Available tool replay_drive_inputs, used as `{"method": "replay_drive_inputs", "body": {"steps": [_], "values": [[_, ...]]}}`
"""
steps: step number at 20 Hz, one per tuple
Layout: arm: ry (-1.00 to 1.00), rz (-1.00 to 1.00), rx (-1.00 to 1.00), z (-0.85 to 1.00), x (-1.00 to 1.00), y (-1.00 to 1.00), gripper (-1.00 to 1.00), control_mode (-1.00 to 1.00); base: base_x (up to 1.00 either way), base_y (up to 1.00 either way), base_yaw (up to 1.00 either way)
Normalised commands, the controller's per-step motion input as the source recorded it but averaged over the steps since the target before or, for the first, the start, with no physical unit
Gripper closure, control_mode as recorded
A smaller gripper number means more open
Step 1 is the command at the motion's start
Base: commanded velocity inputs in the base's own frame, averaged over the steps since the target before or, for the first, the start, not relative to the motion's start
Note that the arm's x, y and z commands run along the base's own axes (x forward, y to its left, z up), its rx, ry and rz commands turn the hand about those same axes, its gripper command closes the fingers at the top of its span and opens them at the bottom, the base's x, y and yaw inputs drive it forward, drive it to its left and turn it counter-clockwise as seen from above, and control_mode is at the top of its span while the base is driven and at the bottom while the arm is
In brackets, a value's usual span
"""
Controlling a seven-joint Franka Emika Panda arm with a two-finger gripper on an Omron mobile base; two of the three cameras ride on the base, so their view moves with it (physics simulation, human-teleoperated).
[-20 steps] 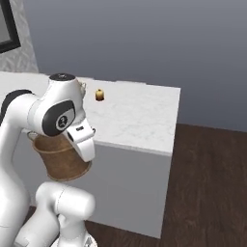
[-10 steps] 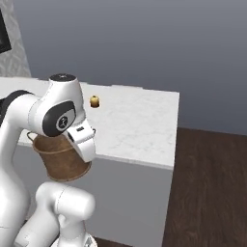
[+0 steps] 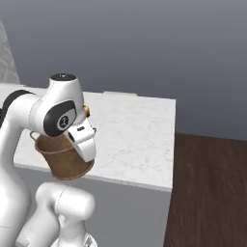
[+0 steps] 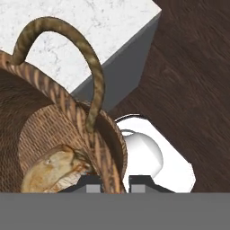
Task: Open the cabinet, pick up the bread from the cabinet and place it in the basket. Then move the basket to the dining counter.
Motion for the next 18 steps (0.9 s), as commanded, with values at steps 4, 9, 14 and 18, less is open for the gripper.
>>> {"method": "replay_drive_inputs", "body": {"steps": [4, 9, 14, 18], "values": [[0.0, 0.0, 0.0, 0.0, 0.0, 0.0, 1.0, 1.0, 0.53, 0.29, -0.1], [0.0, -0.03, 0.0, 0.0, 0.18, 0.07, 1.0, -1.0, 0.28, 0.16, -0.06], [0.0, -0.04, 0.0, -0.03, 0.67, 0.22, 1.0, -1.0, 0.0, 0.0, 0.0], [0.01, -0.02, 0.0, -0.24, 1.0, 0.25, 1.0, -1.0, 0.0, 0.0, 0.0]]}}
